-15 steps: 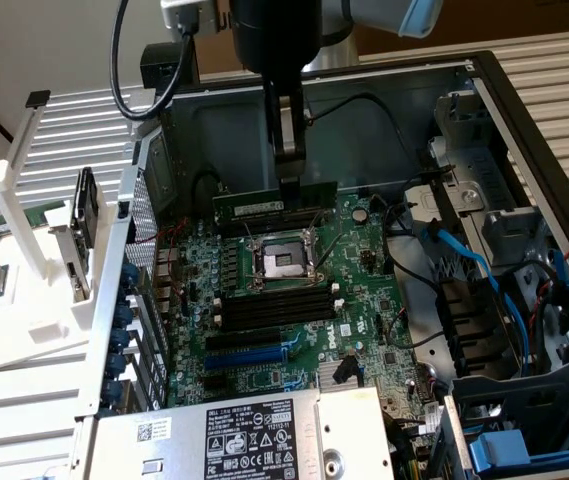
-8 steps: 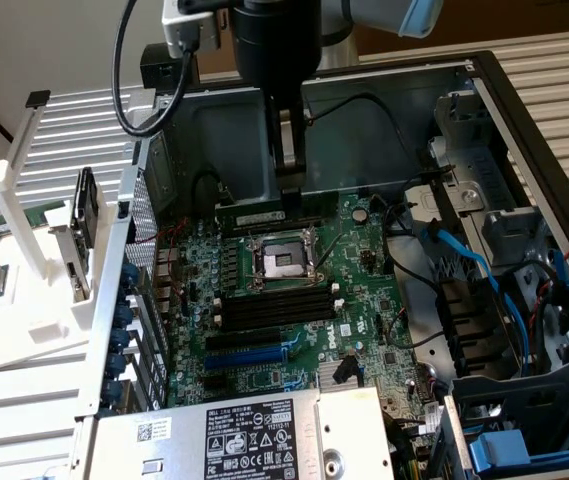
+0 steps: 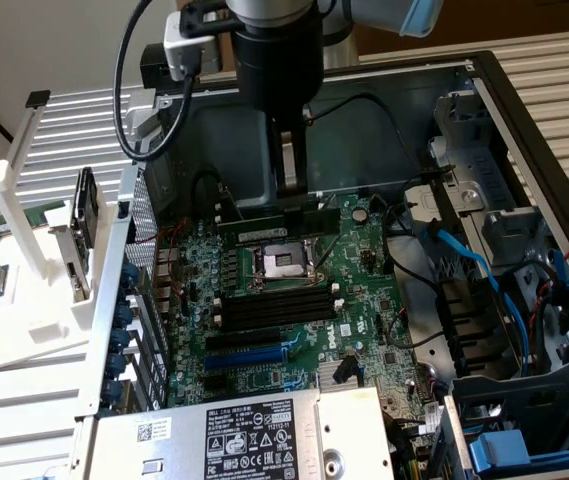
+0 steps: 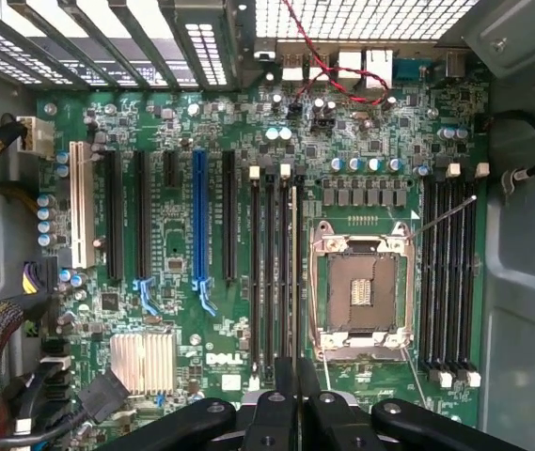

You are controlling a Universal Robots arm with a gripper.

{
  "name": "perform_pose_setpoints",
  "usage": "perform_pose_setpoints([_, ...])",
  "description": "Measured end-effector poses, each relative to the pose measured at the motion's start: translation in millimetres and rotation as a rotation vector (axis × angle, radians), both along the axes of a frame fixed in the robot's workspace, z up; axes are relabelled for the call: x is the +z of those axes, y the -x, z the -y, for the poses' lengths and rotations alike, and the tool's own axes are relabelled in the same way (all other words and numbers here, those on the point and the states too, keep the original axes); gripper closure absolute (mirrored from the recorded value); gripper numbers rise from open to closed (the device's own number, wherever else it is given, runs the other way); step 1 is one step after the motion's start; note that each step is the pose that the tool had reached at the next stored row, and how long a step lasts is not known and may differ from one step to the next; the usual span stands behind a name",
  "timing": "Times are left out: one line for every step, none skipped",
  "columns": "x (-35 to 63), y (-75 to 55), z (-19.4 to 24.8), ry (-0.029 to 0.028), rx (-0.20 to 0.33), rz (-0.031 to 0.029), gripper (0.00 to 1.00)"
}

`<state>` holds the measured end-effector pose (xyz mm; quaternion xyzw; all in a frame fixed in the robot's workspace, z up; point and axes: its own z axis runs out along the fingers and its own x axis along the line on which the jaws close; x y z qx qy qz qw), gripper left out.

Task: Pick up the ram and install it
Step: 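Insert the ram into the slot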

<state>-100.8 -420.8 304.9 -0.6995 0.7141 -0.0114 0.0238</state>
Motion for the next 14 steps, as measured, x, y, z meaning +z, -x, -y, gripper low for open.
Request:
perform_pose_setpoints([-1.2, 0.2, 1.2, 0.0, 0.0, 0.0011, 0.88])
perform_pose_setpoints([-2.1, 0.4, 2.6, 0.0001, -0.001, 0.0016, 0.88])
perform_pose_setpoints([-4.0, 0.7, 5.2, 0.0002, -0.001, 0.0021, 0.88])
perform_pose_setpoints([-5.6, 1.0, 5.8, -0.0001, -0.001, 0.0029, 0.88])
perform_pose_setpoints([-7.3, 1.5, 6.4, 0.0, -0.002, 0.0039, 0.88])
perform_pose_setpoints([-9.1, 1.8, 6.7, 0.0001, -0.002, 0.0046, 0.88])
perform_pose_setpoints([-10.8, 2.1, 6.9, 0.0001, -0.002, 0.0052, 0.88])
perform_pose_setpoints([-12.8, 2.5, 7.0, 0.0, -0.003, 0.0059, 0.88])
perform_pose_setpoints([-14.5, 2.8, 7.0, 0.0001, -0.004, 0.0064, 0.88])
perform_pose_setpoints([-16.3, 3.1, 7.0, 0.0001, -0.004, 0.0067, 0.88])
perform_pose_setpoints([-18.0, 3.4, 7.0, 0.0005, -0.005, 0.0069, 0.88])
perform_pose_setpoints([-19.6, 3.9, 7.0, 0.0018, -0.006, 0.007, 0.88])
perform_pose_setpoints([-20.9, 4.3, 6.7, 0.0037, -0.007, 0.007, 0.88])
perform_pose_setpoints([-22.0, 4.8, 5.9, 0.0068, -0.007, 0.0069, 0.88])
